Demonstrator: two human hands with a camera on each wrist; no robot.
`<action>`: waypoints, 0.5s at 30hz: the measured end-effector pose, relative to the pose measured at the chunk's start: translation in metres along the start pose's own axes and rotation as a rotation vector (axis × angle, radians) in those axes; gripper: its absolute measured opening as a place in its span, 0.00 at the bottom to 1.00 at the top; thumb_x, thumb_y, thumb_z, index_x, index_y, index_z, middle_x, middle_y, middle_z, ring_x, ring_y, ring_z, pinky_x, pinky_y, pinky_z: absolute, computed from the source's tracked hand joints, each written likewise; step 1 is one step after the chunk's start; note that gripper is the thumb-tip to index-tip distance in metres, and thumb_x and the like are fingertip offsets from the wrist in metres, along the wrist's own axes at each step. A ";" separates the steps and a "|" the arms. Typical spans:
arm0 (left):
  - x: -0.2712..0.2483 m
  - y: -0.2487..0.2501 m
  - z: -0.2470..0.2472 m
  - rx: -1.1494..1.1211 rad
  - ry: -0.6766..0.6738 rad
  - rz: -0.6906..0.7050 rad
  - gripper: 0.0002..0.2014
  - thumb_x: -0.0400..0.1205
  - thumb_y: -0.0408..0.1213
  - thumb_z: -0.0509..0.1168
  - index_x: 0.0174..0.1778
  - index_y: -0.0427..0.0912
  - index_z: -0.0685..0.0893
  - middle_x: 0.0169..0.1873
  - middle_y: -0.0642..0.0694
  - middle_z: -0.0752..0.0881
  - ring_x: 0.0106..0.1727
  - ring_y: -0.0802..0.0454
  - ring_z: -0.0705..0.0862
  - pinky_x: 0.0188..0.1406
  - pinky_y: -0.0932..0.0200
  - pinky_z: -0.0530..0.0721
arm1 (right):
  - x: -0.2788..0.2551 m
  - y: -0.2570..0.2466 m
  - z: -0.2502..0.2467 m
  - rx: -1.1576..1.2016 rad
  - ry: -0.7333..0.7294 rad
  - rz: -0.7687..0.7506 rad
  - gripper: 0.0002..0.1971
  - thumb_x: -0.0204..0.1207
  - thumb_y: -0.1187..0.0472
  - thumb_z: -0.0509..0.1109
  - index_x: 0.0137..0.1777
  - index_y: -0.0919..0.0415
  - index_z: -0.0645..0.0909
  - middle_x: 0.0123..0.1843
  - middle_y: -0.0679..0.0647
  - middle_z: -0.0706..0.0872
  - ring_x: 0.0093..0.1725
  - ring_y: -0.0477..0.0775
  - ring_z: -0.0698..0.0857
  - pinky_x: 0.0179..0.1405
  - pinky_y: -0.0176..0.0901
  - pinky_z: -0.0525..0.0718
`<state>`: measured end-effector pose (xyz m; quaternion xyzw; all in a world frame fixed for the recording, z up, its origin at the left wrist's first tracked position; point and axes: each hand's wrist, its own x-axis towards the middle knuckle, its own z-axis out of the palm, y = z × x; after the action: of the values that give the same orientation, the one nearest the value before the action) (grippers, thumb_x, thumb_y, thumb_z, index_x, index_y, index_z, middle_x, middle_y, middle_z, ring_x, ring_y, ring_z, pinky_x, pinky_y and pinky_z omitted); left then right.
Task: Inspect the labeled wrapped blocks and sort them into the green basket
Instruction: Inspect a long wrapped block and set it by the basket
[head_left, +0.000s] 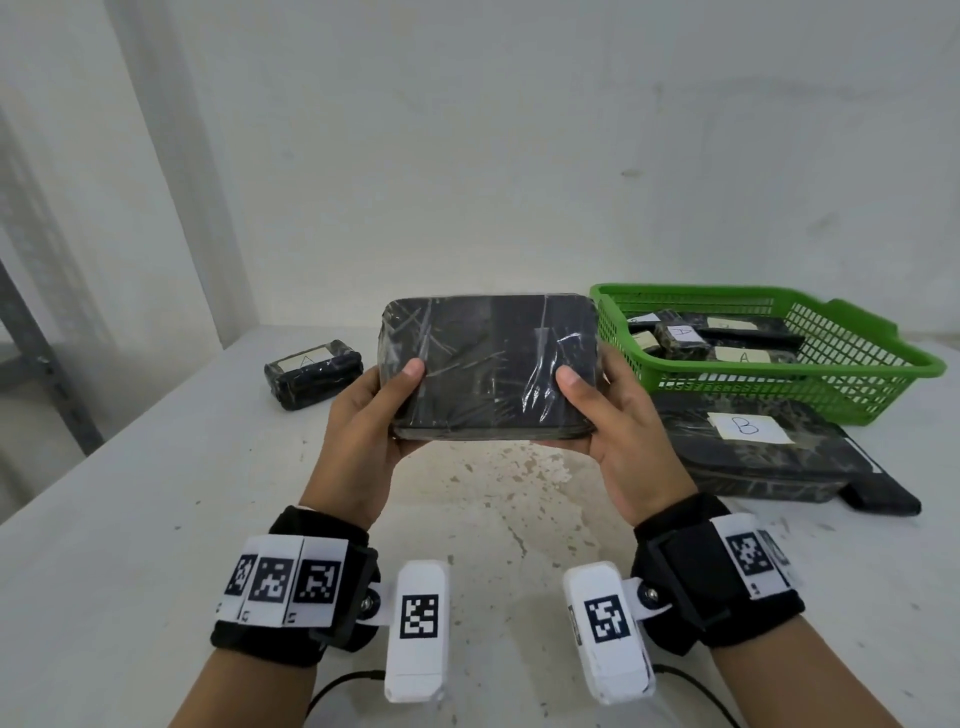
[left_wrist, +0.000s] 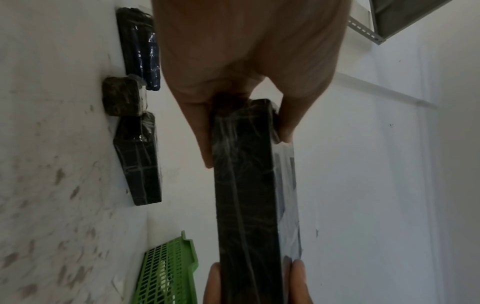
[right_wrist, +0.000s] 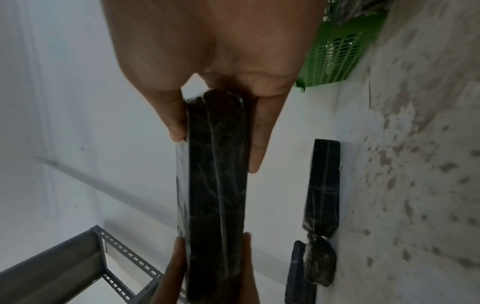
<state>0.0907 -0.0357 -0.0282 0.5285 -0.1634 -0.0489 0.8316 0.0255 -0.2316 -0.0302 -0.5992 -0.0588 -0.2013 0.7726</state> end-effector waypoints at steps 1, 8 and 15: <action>0.001 0.000 -0.001 0.001 0.010 0.005 0.23 0.76 0.44 0.69 0.64 0.34 0.83 0.52 0.43 0.92 0.55 0.47 0.89 0.44 0.58 0.90 | 0.001 0.000 0.000 0.005 -0.004 0.012 0.21 0.72 0.54 0.70 0.67 0.51 0.78 0.60 0.49 0.90 0.62 0.55 0.88 0.55 0.57 0.88; 0.002 -0.003 -0.002 0.024 0.010 -0.033 0.24 0.76 0.44 0.71 0.65 0.36 0.84 0.55 0.41 0.91 0.56 0.46 0.88 0.44 0.56 0.90 | 0.003 0.000 -0.003 -0.076 0.045 0.032 0.23 0.72 0.47 0.68 0.63 0.61 0.78 0.51 0.46 0.92 0.55 0.46 0.90 0.55 0.44 0.88; 0.004 -0.001 -0.002 0.063 0.097 0.033 0.11 0.84 0.41 0.64 0.48 0.37 0.87 0.36 0.48 0.93 0.37 0.56 0.91 0.34 0.64 0.87 | 0.004 0.001 -0.003 -0.147 0.016 0.196 0.20 0.80 0.48 0.67 0.62 0.63 0.81 0.51 0.49 0.91 0.50 0.45 0.90 0.49 0.40 0.86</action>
<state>0.0950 -0.0357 -0.0293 0.5534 -0.1331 -0.0043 0.8222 0.0295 -0.2350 -0.0304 -0.6555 0.0213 -0.1332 0.7430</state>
